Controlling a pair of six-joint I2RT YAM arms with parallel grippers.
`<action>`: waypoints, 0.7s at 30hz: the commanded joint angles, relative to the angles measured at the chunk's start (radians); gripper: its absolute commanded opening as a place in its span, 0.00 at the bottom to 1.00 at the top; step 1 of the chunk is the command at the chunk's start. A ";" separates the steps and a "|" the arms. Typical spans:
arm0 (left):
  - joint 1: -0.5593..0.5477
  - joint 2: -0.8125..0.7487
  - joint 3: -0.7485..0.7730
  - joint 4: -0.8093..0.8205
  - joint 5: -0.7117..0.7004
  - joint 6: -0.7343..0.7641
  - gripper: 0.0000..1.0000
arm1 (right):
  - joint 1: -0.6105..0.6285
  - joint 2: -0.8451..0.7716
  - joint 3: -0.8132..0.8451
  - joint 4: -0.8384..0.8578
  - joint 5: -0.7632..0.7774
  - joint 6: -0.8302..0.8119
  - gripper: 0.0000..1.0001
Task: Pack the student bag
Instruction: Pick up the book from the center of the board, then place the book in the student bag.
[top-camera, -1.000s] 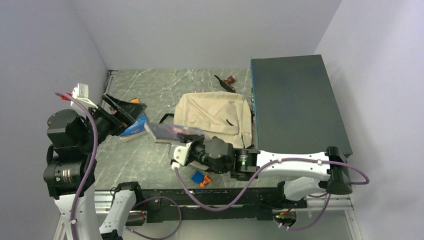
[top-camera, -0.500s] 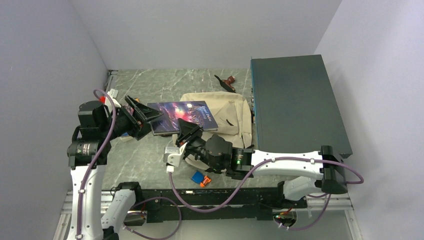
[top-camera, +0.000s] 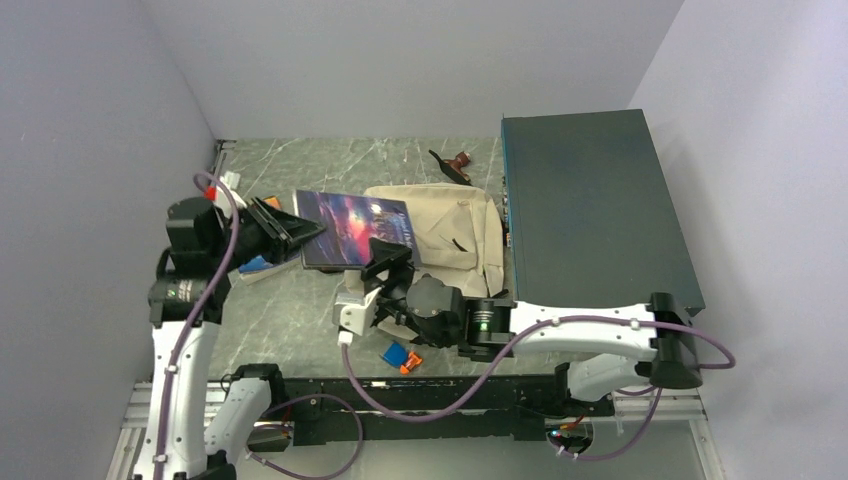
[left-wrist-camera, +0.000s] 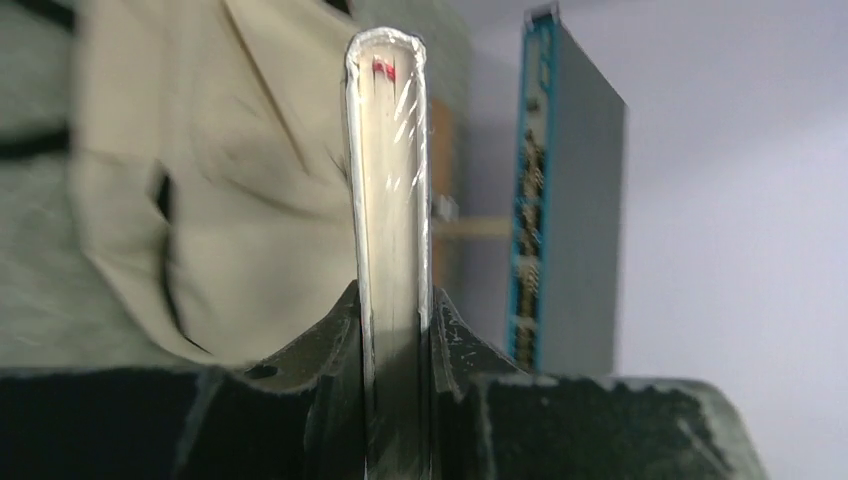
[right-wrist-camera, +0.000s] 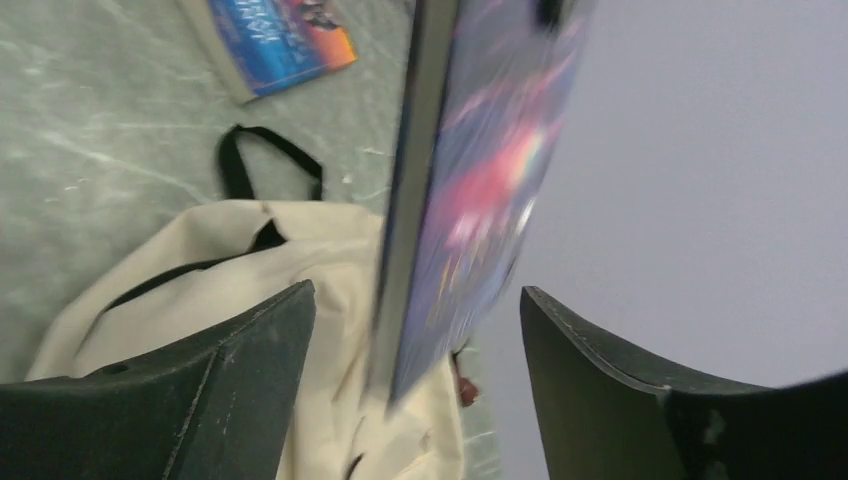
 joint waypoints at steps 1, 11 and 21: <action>0.006 0.000 0.331 -0.146 -0.430 0.361 0.00 | 0.027 -0.132 0.104 -0.384 -0.036 0.429 0.80; 0.005 -0.083 0.338 -0.256 -0.789 0.515 0.00 | 0.031 0.040 0.193 -0.761 0.012 0.898 0.93; 0.006 -0.144 0.253 -0.306 -0.798 0.555 0.00 | 0.031 0.309 0.226 -0.867 0.193 0.905 0.90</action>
